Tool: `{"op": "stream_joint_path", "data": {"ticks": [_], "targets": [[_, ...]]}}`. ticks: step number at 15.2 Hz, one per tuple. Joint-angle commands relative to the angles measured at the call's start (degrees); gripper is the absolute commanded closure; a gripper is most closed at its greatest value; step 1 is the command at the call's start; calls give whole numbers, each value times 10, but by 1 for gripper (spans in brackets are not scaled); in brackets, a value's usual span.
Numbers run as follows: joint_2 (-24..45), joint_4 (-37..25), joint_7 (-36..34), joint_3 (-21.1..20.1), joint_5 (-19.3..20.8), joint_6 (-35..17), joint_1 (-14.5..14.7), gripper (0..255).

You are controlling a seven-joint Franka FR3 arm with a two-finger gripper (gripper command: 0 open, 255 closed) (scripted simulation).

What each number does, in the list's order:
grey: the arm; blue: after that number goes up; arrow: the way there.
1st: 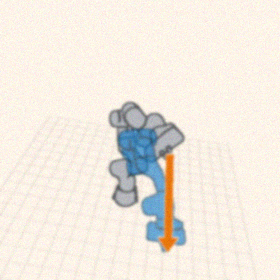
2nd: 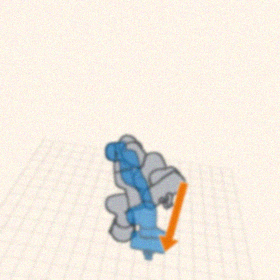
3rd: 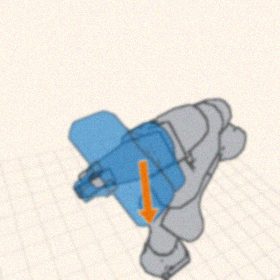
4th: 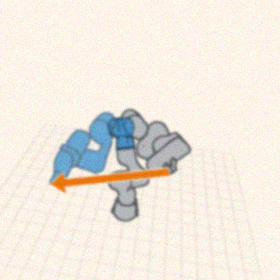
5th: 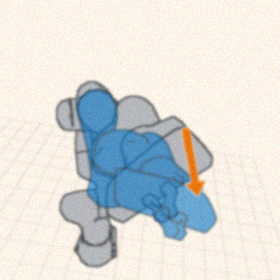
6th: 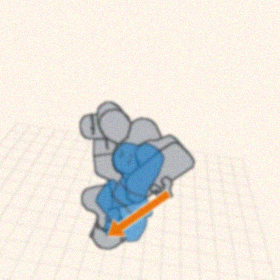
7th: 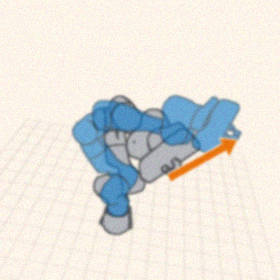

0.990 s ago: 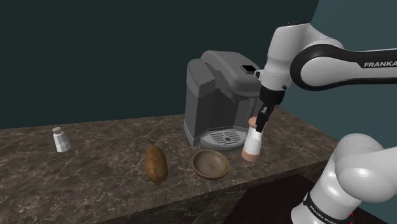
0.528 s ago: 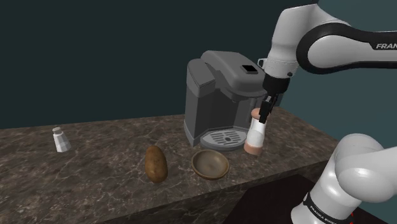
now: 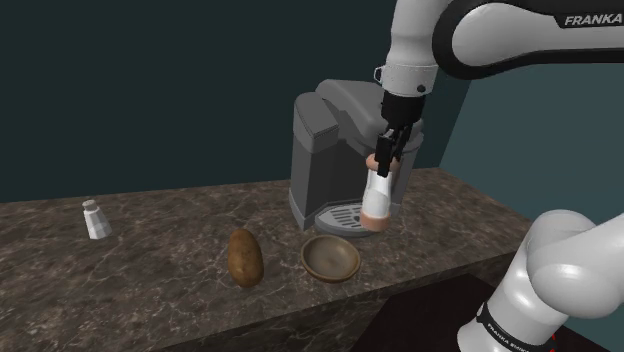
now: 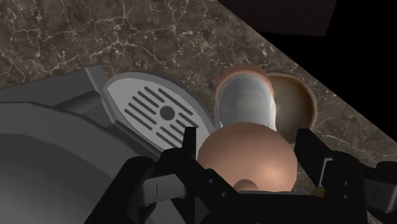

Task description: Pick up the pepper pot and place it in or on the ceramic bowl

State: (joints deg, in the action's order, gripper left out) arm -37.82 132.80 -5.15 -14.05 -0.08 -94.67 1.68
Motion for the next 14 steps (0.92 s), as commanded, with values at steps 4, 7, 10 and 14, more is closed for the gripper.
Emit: {"op": "stream_joint_path", "data": {"ticks": [4, 7, 10, 14], "targets": [[98, -116, -50, -46, -3, 21, -3, 255], [126, -144, -66, -60, -1, 23, -4, 255], [122, -118, -67, -61, -2, 0, -3, 255], [120, -86, -70, -63, -4, -30, -1, 255]]}}
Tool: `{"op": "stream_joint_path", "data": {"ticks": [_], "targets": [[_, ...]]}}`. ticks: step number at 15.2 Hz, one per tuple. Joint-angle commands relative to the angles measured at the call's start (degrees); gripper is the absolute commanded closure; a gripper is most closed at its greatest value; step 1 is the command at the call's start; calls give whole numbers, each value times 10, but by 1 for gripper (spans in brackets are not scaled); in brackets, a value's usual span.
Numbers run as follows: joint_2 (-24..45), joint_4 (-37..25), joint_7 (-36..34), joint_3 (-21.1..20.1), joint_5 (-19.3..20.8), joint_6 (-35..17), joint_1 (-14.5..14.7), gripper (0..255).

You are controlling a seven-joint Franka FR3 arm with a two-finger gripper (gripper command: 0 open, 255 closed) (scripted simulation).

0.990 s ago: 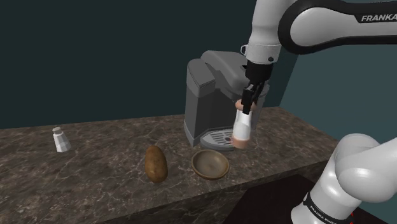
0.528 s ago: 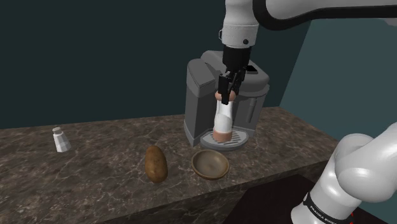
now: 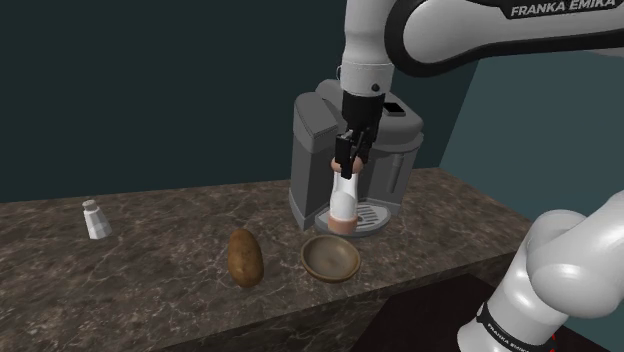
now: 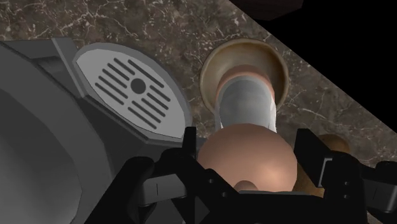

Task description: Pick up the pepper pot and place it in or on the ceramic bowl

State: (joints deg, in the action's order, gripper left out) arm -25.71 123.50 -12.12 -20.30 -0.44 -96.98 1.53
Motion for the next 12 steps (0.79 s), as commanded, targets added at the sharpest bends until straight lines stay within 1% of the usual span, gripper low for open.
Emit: {"op": "stream_joint_path", "data": {"ticks": [1, 12], "targets": [[-1, 15, -1, -1, -1, -14, 1, 255], [5, 95, -11, -9, -3, -99, 3, 255]]}}
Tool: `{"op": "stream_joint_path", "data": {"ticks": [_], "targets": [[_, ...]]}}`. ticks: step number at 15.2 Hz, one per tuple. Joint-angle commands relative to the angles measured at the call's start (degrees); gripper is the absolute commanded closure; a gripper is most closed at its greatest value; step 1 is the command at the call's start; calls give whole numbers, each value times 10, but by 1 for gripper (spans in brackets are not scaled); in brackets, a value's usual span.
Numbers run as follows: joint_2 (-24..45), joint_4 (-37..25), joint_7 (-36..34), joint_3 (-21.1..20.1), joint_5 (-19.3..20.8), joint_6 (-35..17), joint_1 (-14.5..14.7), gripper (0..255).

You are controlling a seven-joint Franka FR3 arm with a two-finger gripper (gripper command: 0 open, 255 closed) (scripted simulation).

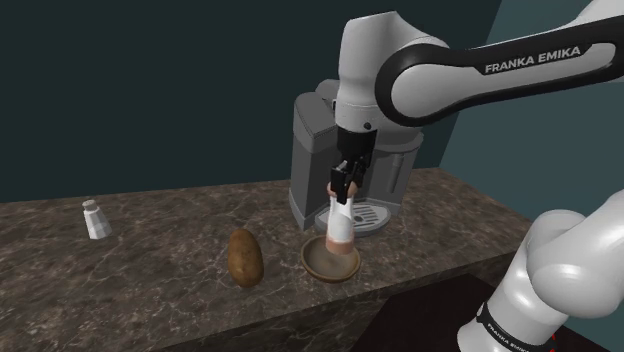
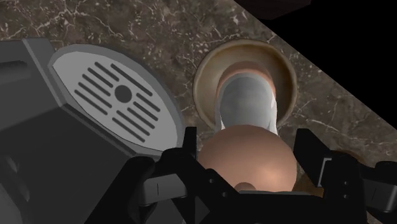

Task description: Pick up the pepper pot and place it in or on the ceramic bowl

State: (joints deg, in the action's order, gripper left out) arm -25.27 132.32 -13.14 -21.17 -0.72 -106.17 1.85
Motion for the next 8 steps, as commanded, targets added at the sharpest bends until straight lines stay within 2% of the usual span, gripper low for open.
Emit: {"op": "stream_joint_path", "data": {"ticks": [1, 8], "targets": [[2, 13, -2, -1, 0, -15, 0, 255], [12, 49, -9, -7, 1, -61, 1, 255]]}}
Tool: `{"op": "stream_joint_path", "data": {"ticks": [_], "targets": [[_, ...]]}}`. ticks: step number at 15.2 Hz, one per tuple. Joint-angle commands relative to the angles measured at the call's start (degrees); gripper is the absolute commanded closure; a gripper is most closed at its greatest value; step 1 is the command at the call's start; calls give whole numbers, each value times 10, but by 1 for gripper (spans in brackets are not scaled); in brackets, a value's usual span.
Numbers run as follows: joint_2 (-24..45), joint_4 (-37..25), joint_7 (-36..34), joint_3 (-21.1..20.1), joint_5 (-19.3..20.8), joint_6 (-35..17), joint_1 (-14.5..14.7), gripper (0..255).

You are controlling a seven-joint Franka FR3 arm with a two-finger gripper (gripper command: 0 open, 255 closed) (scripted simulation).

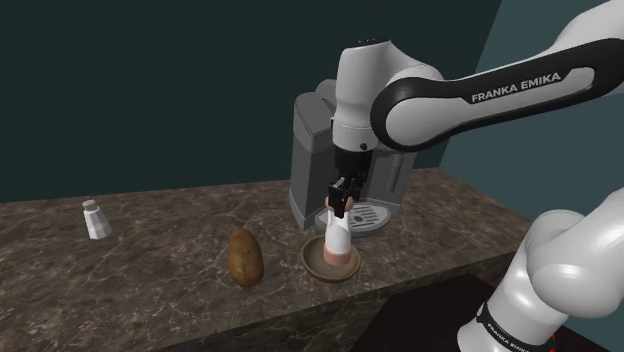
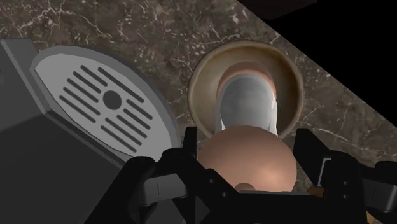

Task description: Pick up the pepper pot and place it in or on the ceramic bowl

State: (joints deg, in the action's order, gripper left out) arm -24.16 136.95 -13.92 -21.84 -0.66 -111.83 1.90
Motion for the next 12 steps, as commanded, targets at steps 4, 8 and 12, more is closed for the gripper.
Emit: {"op": "stream_joint_path", "data": {"ticks": [4, 8, 12], "targets": [[1, 3, -1, -1, 0, -4, 0, 255], [1, 3, -1, -1, 0, -4, 0, 0], [1, 3, -1, -1, 0, -4, 0, 0]]}}
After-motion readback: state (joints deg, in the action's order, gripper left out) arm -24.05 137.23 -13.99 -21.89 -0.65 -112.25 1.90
